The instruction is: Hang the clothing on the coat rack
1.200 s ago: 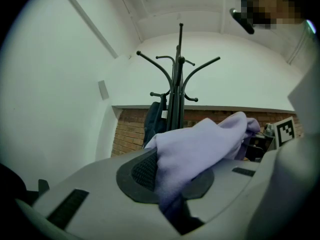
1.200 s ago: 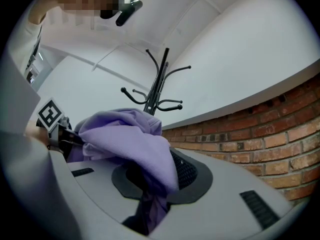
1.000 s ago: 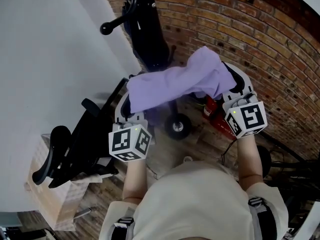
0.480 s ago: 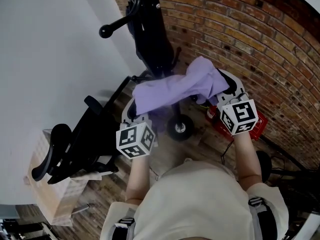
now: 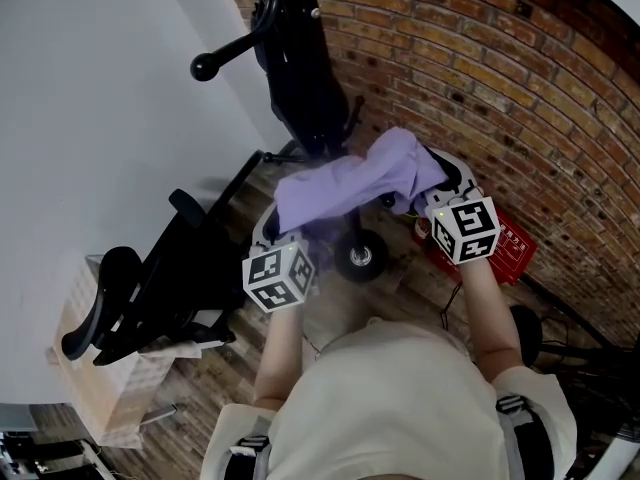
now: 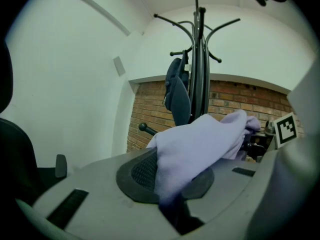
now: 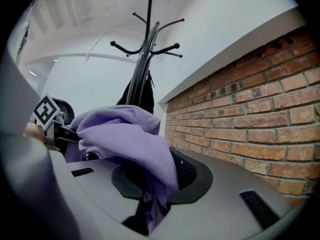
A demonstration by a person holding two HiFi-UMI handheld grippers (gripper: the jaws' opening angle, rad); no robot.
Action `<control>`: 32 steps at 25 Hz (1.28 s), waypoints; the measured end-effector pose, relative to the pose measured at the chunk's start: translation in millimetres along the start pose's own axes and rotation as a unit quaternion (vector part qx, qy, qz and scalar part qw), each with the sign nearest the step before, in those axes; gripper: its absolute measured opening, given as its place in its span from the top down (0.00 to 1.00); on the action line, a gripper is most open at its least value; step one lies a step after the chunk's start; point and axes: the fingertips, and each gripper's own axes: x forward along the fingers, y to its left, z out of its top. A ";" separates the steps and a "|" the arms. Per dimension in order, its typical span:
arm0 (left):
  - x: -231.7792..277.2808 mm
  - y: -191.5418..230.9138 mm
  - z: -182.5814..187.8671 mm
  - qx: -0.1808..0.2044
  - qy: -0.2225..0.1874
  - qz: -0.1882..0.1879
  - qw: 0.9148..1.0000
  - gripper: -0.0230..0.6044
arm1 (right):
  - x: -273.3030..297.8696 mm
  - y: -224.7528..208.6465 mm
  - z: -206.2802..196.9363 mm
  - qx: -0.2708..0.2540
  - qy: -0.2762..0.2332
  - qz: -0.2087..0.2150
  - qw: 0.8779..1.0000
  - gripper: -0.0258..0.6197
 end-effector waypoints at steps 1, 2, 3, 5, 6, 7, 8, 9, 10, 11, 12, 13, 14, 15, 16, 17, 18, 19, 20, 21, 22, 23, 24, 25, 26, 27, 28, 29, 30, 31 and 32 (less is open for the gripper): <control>1.9 0.9 -3.8 0.000 0.004 0.001 1.000 0.91 | 1.6 -0.3 -4.3 0.002 0.004 0.000 1.000 0.87; 3.9 1.9 -8.3 0.001 0.010 0.003 1.000 0.91 | 3.1 -0.5 -8.7 0.005 0.008 0.000 1.000 0.87; 5.9 3.0 -13.4 0.002 0.017 0.004 1.000 0.91 | 4.5 -0.5 -13.4 0.008 0.012 0.000 1.000 0.87; 9.7 4.9 -24.7 0.003 0.032 0.005 0.999 0.91 | 7.1 -0.2 -23.2 0.014 0.020 -0.001 1.000 0.87; 11.5 5.5 -30.5 0.003 0.039 0.005 0.999 0.91 | 8.1 0.2 -28.3 0.017 0.025 -0.001 1.000 0.87; 13.2 5.7 -36.5 0.002 0.046 0.005 0.999 0.91 | 8.9 0.8 -33.5 0.019 0.030 -0.001 0.999 0.87; 14.8 5.4 -42.3 0.002 0.053 0.005 0.999 0.91 | 9.4 1.5 -38.7 0.021 0.034 -0.001 0.999 0.87; 16.3 4.6 -48.2 0.002 0.060 0.003 0.998 0.91 | 9.5 2.4 -44.0 0.023 0.039 0.000 0.999 0.87; 17.7 3.5 -53.8 0.002 0.067 0.001 0.998 0.91 | 9.4 3.6 -49.4 0.025 0.044 0.001 0.999 0.87; 18.8 2.3 -59.1 0.002 0.074 -0.002 0.997 0.91 | 9.2 5.1 -54.9 0.027 0.048 0.002 0.998 0.87; 19.7 1.1 -64.0 0.002 0.080 -0.004 0.997 0.91 | 9.0 7.1 -60.3 0.028 0.052 0.004 0.998 0.87; 20.8 0.0 -68.7 0.002 0.085 -0.006 0.996 0.91 | 9.0 9.3 -65.5 0.027 0.057 0.006 0.998 0.87; 22.0 -1.1 -73.2 0.002 0.090 -0.009 0.996 0.91 | 8.9 11.7 -70.6 0.026 0.062 0.007 0.998 0.87; 23.4 -2.5 -77.5 0.001 0.094 -0.011 0.996 0.91 | 8.8 14.4 -75.4 0.024 0.067 0.009 0.997 0.87; 24.9 -4.3 -81.8 0.001 0.098 -0.013 0.995 0.91 | 8.6 17.3 -79.9 0.024 0.071 0.011 0.997 0.87; 26.3 -6.4 -86.4 0.001 0.102 -0.016 0.995 0.91 | 8.3 20.5 -84.3 0.024 0.074 0.014 0.997 0.87; 27.6 -8.8 -91.2 0.002 0.106 -0.019 0.994 0.91 | 7.9 23.9 -88.5 0.025 0.077 0.017 0.997 0.87; 28.7 -11.6 -96.2 0.003 0.111 -0.023 0.994 0.91 | 7.5 27.6 -92.5 0.027 0.080 0.020 0.996 0.87; 29.6 -14.4 -101.1 0.003 0.116 -0.026 0.993 0.91 | 7.1 31.5 -96.5 0.029 0.082 0.024 0.996 0.87; 30.2 -17.5 -106.0 0.004 0.121 -0.030 0.992 0.91 | 6.7 35.5 -100.2 0.032 0.084 0.027 0.996 0.87; 30.9 -20.9 -110.9 0.005 0.125 -0.034 0.992 0.91 | 6.3 39.7 -103.7 0.035 0.085 0.031 0.995 0.87; 31.8 -24.8 -116.0 0.005 0.129 -0.039 0.991 0.91 | 5.9 43.8 -107.0 0.037 0.086 0.035 0.995 0.87; 32.7 -29.1 -121.4 0.007 0.134 -0.044 0.990 0.91 | 5.4 48.3 -109.9 0.040 0.087 0.039 0.995 0.87; 33.6 -33.6 -127.1 0.009 0.138 -0.051 0.989 0.91 | 5.0 53.2 -112.8 0.042 0.087 0.043 0.994 0.87; 34.1 -38.2 -132.4 0.011 0.142 -0.057 0.988 0.91 | 4.7 58.3 -115.3 0.043 0.088 0.048 0.994 0.87; 34.1 -43.0 -137.1 0.013 0.146 -0.063 0.987 0.91 | 4.3 63.4 -117.6 0.044 0.088 0.052 0.994 0.87; 33.7 -47.9 -140.9 0.014 0.150 -0.069 0.986 0.91 | 3.7 68.3 -119.4 0.045 0.088 0.057 0.993 0.87; 33.0 -52.8 -144.0 0.013 0.153 -0.075 0.985 0.91 | 3.0 72.9 -120.8 0.046 0.088 0.061 0.993 0.87; 32.3 -57.4 -146.6 0.012 0.156 -0.081 0.984 0.91 | 2.1 77.3 -122.0 0.048 0.087 0.066 0.993 0.87; 31.9 -61.4 -149.2 0.010 0.157 -0.086 0.984 0.91 | 1.3 81.6 -122.9 0.051 0.086 0.071 0.993 0.87; 31.8 -65.2 -151.6 0.009 0.159 -0.090 0.983 0.91 | 0.6 85.7 -123.7 0.053 0.084 0.075 0.992 0.87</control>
